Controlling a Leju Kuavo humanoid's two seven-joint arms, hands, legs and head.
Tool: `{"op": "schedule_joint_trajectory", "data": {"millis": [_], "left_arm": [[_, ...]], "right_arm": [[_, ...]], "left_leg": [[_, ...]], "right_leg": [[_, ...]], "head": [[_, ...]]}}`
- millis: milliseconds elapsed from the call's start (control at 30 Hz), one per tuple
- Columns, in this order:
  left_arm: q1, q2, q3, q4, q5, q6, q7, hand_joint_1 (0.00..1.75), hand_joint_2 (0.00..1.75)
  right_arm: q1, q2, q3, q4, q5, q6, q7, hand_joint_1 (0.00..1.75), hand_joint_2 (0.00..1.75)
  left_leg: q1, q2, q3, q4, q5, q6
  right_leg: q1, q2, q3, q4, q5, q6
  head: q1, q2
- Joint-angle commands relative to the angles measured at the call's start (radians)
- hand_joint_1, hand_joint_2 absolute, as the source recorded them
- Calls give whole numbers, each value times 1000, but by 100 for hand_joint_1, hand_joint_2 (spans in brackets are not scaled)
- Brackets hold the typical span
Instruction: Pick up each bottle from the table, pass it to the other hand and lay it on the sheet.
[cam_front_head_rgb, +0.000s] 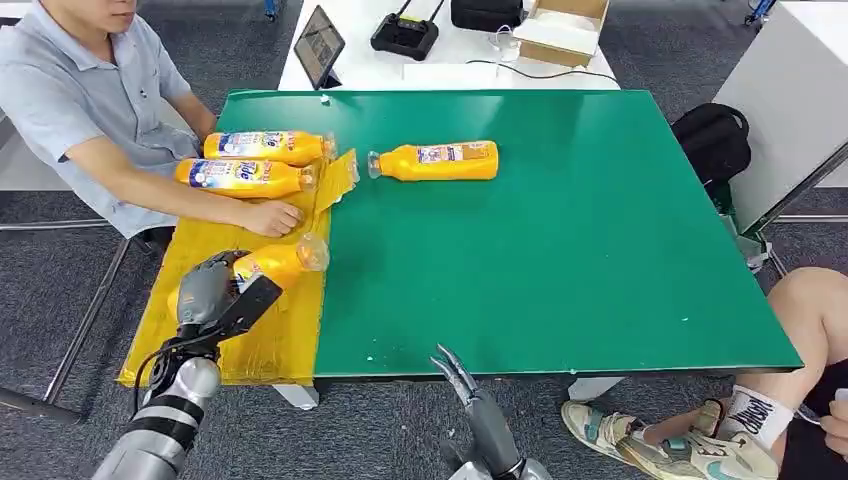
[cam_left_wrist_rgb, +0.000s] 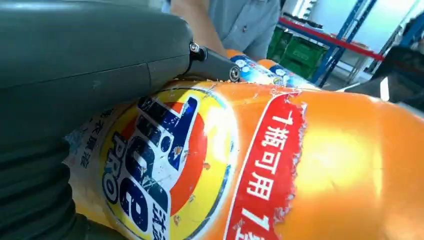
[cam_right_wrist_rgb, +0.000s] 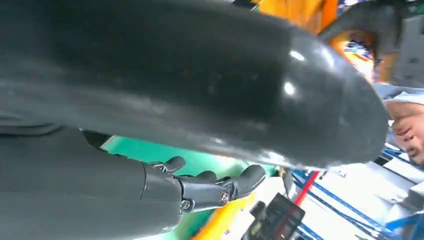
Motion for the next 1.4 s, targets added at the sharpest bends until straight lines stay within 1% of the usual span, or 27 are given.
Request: {"op": "schedule_joint_trajectory", "data": {"millis": [33,67,133,267,467,533,567,600,667,700,733,767,800,867,967,1000,1100,1133,1233,1267,1300,1333,1400], "left_arm": [[-76,33,-40,212,-37,-17,10,175,175],[-76,33,-40,212,-37,-17,10,175,175],[-81,44,-76,220,-83,-35,7,175,175],[-85,45,-131,246,-135,-84,-4,175,175],[-85,41,-135,250,-136,-92,-5,175,175],[-82,25,-140,249,-110,-149,-15,173,175],[-77,12,-138,246,-95,-166,-22,154,175],[-69,-4,-144,241,-79,-193,-28,124,175],[-52,-40,-133,223,4,-260,-35,0,175],[-44,-63,-111,210,82,-328,-43,0,175],[-39,-74,-113,199,109,-354,-49,0,175],[-23,-78,-137,161,160,-410,-71,0,175],[-14,-80,-153,138,180,-434,-86,0,175],[21,-70,-212,44,257,-497,-93,0,175],[48,-58,-267,-75,391,-553,-98,0,175],[52,-54,-284,-120,443,-568,-94,0,175],[48,-49,-302,-154,470,-572,-80,0,175],[44,-42,-315,-164,476,-565,-80,0,175],[33,-27,-353,-205,478,-549,-92,0,175],[32,-21,-364,-218,479,-548,-93,0,175],[32,-16,-369,-227,480,-547,-95,0,175],[36,-11,-373,-238,482,-544,-98,0,175],[60,-5,-362,-279,490,-510,-116,0,175]], "right_arm": [[-41,26,7,112,-16,25,15,0,0],[-41,26,7,112,-16,25,15,0,0],[-43,24,14,117,-16,34,12,0,0],[-51,32,18,121,-30,50,12,0,0],[-52,32,17,121,-33,53,13,0,0],[-53,34,10,122,-35,55,15,0,0],[-54,34,9,124,-34,56,16,0,0],[-55,35,7,126,-33,58,17,0,0],[-54,36,3,127,-30,61,20,0,0],[-53,38,-3,131,-30,57,21,0,0],[-53,38,-5,134,-30,56,21,0,0],[-56,39,-10,145,-31,53,22,0,0],[-57,39,-14,152,-33,53,21,0,0],[-61,45,-31,173,-48,62,16,0,0],[-64,47,-37,192,-45,62,10,0,0],[-67,48,-38,201,-44,63,7,0,0],[-70,49,-39,208,-43,63,4,0,0],[-70,50,-40,207,-42,63,4,0,0],[-73,50,-40,204,-39,62,2,0,0],[-75,51,-41,206,-37,61,2,0,0],[-76,50,-42,207,-36,61,1,0,0],[-78,50,-42,207,-35,61,1,0,0],[-77,50,-45,205,-34,60,-2,0,0]], "left_leg": [[1,1,5,-2,-1,1],[0,1,5,-2,0,0],[1,2,6,-1,-1,0],[1,1,5,-1,0,0],[1,1,7,-1,0,0],[0,0,6,-1,0,0],[1,0,7,-1,0,0],[0,0,7,-2,0,0],[0,-1,8,-2,0,0],[0,-1,9,-2,0,0],[-1,-2,9,-1,1,0],[0,-2,11,-2,0,1],[-1,-3,11,-2,0,1],[-1,-4,12,-3,0,1],[-1,-4,12,-2,0,1],[0,-4,13,-2,-1,1],[-1,-5,10,0,0,0],[0,-4,11,0,-1,1],[-1,-5,9,0,0,0],[0,-5,8,0,0,0],[0,-5,7,0,0,0],[1,-4,7,1,-1,0],[0,-4,5,0,0,0]], "right_leg": [[2,0,5,-2,0,-4],[1,0,4,-2,0,-3],[2,1,6,-2,0,-4],[1,0,5,-1,0,-2],[2,0,8,-2,0,-4],[1,0,7,-1,0,-2],[1,0,8,-2,0,-3],[0,-1,8,-1,0,-2],[1,-1,9,-2,0,-3],[0,-1,10,-2,0,-2],[-1,-2,10,-1,-1,-1],[0,-2,12,-3,-1,-3],[-1,-2,12,-2,-1,-2],[0,-4,15,-4,-1,-3],[-1,-4,16,-2,-2,0],[0,-4,16,-3,-2,-2],[-1,-4,14,-1,-2,0],[0,-4,14,-2,-2,-2],[0,-4,11,-1,-2,0],[1,-5,11,-1,-2,-1],[1,-4,9,-1,-2,0],[2,-4,10,-1,-2,-2],[0,-3,8,-1,-2,0]], "head": [[0,0],[0,0],[0,0],[0,0],[0,0],[0,0],[0,0],[0,0],[0,0],[0,0],[0,0],[0,0],[0,0],[0,0],[0,0],[0,0],[0,0],[0,0],[0,0],[0,0],[0,0],[0,0],[0,0]]}}
